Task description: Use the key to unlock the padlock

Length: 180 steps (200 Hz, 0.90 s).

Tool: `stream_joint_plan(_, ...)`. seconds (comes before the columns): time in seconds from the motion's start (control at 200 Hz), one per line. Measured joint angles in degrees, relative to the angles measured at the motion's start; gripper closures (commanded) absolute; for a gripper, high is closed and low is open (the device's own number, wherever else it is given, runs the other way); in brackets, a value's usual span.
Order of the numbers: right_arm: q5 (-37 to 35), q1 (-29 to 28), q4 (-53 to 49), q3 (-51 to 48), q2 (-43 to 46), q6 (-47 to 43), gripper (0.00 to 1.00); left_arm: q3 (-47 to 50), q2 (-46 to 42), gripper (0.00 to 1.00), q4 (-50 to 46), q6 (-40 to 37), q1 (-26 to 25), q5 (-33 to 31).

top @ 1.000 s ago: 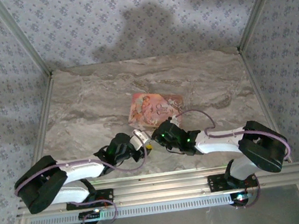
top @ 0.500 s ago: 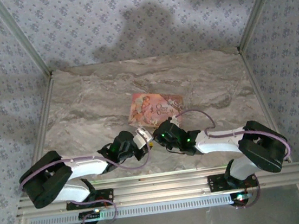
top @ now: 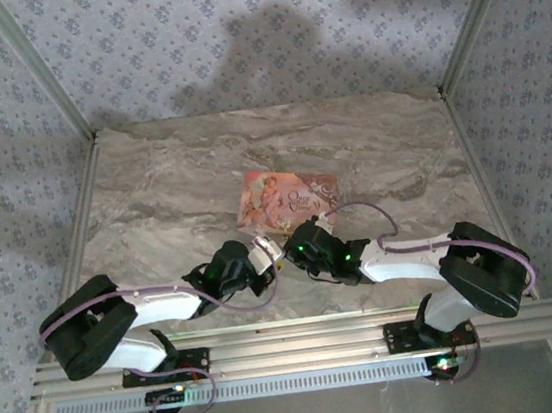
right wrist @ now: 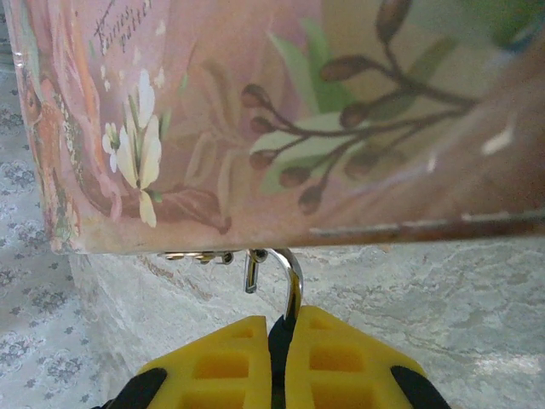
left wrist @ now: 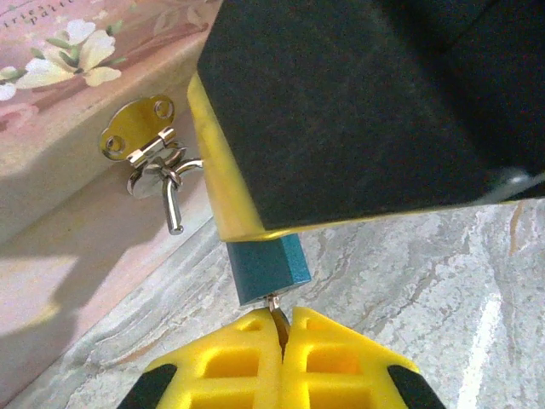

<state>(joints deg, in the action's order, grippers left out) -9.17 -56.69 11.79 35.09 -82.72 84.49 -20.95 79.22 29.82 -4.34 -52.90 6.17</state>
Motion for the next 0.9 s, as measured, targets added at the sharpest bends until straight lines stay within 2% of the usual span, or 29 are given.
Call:
stream_joint_plan(0.085,-0.02,0.0,0.0,0.0,0.0,-0.02,0.79,0.0,0.13,1.0,0.28,1.7,0.0,0.02)
stream_joint_plan(0.17,-0.02,0.2,-0.02,0.0,-0.09,-0.17,0.67,0.15,1.18,1.0,2.03,5.11,0.09,0.42)
stream_joint_plan(0.22,0.39,0.13,0.31,0.11,-0.09,-0.42,0.55,0.63,2.12,1.0,3.67,7.34,0.52,0.66)
stream_joint_plan(0.34,1.05,-0.09,1.11,0.66,-0.09,-1.09,0.41,2.56,4.44,1.0,8.41,13.79,2.6,2.03)
stream_joint_plan(0.435,1.01,-0.24,1.57,0.72,0.04,-1.38,0.37,3.39,5.38,1.0,11.74,18.58,4.48,4.2)
stream_joint_plan(0.635,-0.48,-0.63,3.78,-0.42,1.86,-1.49,0.35,4.31,5.99,1.0,16.13,26.47,8.87,8.0)
stream_joint_plan(0.759,-1.14,-0.85,4.42,-1.05,1.88,-1.36,0.34,4.31,5.49,1.0,15.54,26.64,9.03,8.44)
stream_joint_plan(0.899,-1.36,-0.83,4.52,-1.03,1.64,-1.36,0.35,3.91,2.4,1.0,10.69,22.67,8.85,7.82)
